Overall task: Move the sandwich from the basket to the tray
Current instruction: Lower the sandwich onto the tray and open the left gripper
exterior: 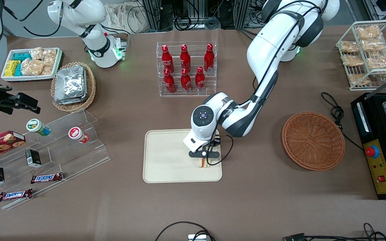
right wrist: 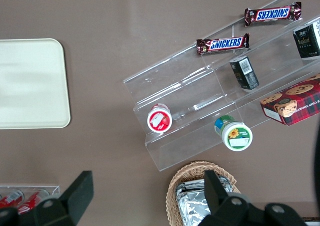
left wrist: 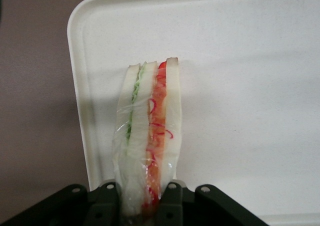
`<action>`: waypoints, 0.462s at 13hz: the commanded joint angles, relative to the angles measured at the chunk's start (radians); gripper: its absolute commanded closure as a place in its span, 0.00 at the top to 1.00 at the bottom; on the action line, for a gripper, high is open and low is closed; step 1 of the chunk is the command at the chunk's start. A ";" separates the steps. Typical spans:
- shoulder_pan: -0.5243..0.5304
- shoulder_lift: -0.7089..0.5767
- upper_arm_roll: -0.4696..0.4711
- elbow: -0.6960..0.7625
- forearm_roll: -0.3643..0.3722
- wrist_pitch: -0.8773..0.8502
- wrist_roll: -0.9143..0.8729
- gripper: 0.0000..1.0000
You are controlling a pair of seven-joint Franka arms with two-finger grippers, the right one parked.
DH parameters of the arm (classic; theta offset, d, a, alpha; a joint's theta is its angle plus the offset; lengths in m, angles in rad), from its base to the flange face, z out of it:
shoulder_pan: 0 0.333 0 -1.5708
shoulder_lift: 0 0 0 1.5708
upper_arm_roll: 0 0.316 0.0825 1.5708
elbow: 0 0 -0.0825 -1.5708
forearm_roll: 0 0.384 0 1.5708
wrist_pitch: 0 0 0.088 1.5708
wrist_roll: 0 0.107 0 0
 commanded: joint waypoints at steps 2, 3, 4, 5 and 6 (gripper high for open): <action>-0.022 0.027 0.012 0.037 0.032 -0.003 -0.035 0.26; -0.022 0.029 0.012 0.037 0.038 -0.003 -0.038 0.37; -0.021 0.027 0.012 0.037 0.038 -0.003 -0.051 0.47; -0.021 0.027 0.012 0.037 0.038 -0.003 -0.054 0.62; -0.021 0.027 0.012 0.037 0.038 0.000 -0.058 0.68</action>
